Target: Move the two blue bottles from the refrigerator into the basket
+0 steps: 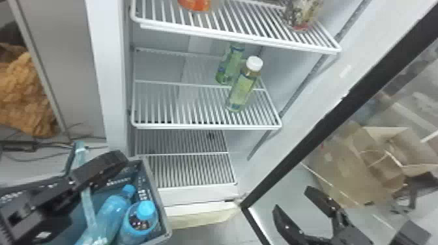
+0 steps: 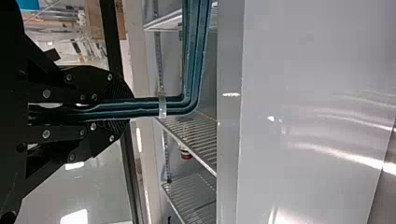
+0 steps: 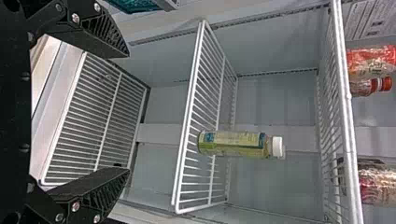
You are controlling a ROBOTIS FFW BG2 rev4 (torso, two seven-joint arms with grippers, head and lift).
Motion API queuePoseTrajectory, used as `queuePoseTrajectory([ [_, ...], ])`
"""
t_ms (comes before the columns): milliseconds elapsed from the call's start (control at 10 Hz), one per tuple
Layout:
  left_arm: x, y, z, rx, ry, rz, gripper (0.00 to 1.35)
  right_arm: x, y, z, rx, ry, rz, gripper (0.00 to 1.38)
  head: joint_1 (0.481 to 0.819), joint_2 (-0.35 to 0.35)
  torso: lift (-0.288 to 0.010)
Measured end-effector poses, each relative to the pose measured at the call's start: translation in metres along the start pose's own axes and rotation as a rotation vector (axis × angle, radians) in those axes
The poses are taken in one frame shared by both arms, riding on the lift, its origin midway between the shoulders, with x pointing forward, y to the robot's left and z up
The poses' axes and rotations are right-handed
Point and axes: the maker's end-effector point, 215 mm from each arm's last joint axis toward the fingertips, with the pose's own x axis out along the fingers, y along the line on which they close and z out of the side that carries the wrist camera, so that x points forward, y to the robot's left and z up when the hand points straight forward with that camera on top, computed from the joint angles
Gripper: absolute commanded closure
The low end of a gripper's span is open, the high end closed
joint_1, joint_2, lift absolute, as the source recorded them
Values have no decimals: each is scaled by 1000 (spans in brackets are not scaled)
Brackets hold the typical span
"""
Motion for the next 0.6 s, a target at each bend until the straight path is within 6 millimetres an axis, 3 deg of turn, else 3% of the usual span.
queuePoseTrajectory([
  [600,-3,0,2,8,-5,7,1197,-8,1,-12,47,5,1,191,695,-350,-220],
])
